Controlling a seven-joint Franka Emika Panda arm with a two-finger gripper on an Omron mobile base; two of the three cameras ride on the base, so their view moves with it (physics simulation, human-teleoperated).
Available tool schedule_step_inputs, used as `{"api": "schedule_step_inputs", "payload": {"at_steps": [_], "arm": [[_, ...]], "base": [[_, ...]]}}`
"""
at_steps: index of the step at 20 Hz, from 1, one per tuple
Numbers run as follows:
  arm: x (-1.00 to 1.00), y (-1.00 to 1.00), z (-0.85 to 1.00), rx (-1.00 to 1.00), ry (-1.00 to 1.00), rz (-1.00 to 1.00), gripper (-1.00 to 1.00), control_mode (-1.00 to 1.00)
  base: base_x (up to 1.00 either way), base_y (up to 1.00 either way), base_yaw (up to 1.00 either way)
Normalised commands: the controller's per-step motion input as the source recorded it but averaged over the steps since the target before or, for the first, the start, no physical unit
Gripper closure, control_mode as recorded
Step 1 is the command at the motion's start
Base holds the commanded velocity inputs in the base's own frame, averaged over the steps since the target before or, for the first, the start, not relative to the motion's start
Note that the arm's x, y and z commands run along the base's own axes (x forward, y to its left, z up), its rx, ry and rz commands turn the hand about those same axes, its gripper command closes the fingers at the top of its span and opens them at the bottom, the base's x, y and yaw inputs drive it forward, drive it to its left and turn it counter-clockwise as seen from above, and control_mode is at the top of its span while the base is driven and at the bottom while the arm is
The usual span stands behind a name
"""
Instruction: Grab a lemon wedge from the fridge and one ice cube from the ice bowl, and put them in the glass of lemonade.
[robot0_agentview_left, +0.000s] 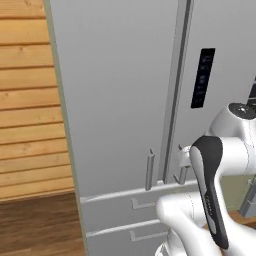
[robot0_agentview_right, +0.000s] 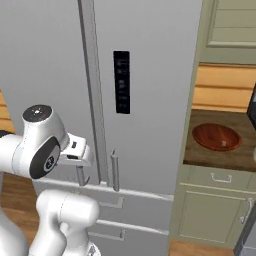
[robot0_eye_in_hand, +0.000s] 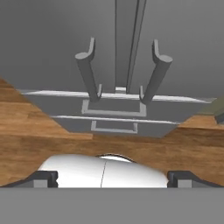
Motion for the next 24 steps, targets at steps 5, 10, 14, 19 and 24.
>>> {"api": "schedule_step_inputs", "payload": {"at_steps": [5,10,14,19,24], "arm": [[0.00,0.00,0.00,0.00,0.00,0.00,-1.00,1.00],[0.00,0.00,0.00,0.00,0.00,0.00,-1.00,1.00],[0.00,0.00,0.00,0.00,0.00,0.00,-1.00,1.00],[0.00,0.00,0.00,0.00,0.00,0.00,-1.00,1.00],[0.00,0.00,0.00,0.00,0.00,0.00,-1.00,1.00]], "base": [[-0.41,-0.36,0.01],[-0.25,-0.16,0.06],[-0.45,0.06,0.05],[-0.50,0.00,0.01],[-0.48,-0.05,0.00]]}}
